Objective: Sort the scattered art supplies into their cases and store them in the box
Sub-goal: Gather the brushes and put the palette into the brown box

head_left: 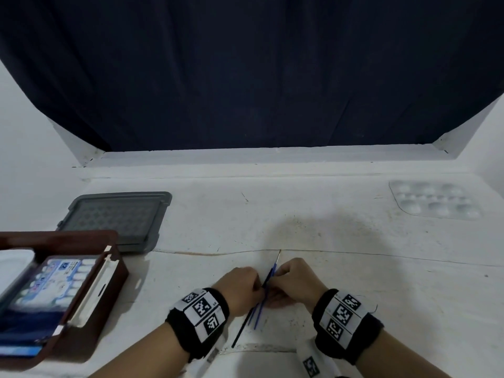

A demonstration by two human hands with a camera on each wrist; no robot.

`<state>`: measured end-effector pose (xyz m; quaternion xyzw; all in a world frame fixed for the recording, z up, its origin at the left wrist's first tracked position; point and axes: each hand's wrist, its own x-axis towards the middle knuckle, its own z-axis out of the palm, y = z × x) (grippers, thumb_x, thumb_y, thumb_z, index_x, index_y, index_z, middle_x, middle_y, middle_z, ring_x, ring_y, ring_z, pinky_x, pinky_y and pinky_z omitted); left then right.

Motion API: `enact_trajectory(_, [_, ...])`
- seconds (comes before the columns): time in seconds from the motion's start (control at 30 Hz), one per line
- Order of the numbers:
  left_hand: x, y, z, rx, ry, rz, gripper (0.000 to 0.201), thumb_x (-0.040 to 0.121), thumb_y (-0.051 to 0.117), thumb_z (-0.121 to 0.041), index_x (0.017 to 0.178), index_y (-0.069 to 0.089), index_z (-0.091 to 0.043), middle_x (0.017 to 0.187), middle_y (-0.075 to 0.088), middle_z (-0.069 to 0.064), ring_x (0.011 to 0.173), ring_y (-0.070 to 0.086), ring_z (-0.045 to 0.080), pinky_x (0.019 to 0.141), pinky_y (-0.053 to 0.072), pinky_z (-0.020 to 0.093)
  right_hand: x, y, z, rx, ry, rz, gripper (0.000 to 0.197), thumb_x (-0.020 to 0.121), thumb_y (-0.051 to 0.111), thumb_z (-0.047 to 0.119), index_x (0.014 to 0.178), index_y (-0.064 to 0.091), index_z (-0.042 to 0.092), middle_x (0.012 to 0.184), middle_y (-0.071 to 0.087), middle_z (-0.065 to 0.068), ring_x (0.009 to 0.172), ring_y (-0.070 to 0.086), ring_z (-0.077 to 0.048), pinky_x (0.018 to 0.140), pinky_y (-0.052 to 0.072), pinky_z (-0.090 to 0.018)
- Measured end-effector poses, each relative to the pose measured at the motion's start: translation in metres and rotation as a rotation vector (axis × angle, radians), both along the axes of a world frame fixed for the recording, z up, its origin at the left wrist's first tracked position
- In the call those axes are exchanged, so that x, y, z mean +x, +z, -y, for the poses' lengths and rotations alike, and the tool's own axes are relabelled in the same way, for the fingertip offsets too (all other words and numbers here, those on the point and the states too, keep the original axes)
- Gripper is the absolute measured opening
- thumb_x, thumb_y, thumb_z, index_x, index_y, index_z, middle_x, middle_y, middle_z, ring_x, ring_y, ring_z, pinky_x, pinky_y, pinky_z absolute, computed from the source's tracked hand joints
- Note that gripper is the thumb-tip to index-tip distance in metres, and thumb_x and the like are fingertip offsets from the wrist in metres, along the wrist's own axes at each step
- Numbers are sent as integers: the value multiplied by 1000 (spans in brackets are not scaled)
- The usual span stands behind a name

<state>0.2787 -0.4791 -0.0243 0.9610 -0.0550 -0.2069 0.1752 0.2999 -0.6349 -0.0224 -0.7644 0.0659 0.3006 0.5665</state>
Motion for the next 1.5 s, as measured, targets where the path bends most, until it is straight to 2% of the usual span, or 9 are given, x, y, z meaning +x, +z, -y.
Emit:
enact_trajectory(0.1, [-3,-2,0,-150,98,-10,29,94,57,-29,86,67,-3,86,69,14,72,58,18,64,43,28,0,0,0,15,-4,3,21,83,74,2,65,62,1,75,72,-27,70,74,-36,67,63,-44])
enact_trajectory(0.2, [-8,-4,-1,-260,167,18,27,96,58,-29,72,62,-17,68,58,-4,58,49,6,51,34,15,-2,1,2,58,3,-1,16,87,72,5,84,65,-9,83,72,-29,72,74,-35,67,63,-41])
enact_trajectory(0.57, [-12,2,2,-597,328,145,27,89,70,-40,82,56,-19,68,57,-4,57,49,9,54,40,22,8,6,-2,-15,-37,319,28,96,60,20,87,60,-6,68,67,-16,56,64,-22,65,60,-44])
enact_trajectory(0.7, [-4,38,9,-982,588,148,34,95,57,-47,101,58,-13,82,66,3,73,65,11,67,48,29,25,45,0,25,-104,573,26,99,57,24,83,54,3,71,71,-11,66,67,-25,77,57,-49])
enact_trajectory(0.9, [12,76,6,-1663,909,-164,41,99,51,-46,117,61,-11,117,70,19,103,70,32,91,49,43,32,123,-3,368,-140,543,17,104,47,13,98,50,-3,87,71,-28,74,73,-38,65,62,-36])
enact_trajectory(1.03, [12,87,16,-1935,1029,-384,44,100,51,-40,125,58,-4,121,68,24,112,66,39,88,50,45,30,151,-10,435,-112,641,20,106,42,16,103,47,-3,91,70,-26,76,75,-30,72,62,-36])
enact_trajectory(1.23, [5,96,22,-2114,1017,-524,51,100,46,-39,138,54,-7,123,67,22,117,64,36,110,40,46,17,161,-26,472,-53,598,20,106,44,20,108,49,1,92,71,-21,80,75,-27,79,61,-43])
enact_trajectory(1.37, [0,94,12,-2153,1008,-511,46,101,45,-37,139,55,-12,128,66,15,123,61,30,111,40,45,7,152,-30,502,-23,551,16,106,44,19,109,51,5,95,70,-21,87,74,-27,81,60,-35])
enact_trajectory(1.5, [-8,96,0,-2148,1003,-452,33,97,53,-28,122,66,-10,117,67,8,119,62,23,109,43,42,0,146,-36,478,38,508,13,105,44,15,109,52,5,95,71,-18,88,74,-28,81,61,-44])
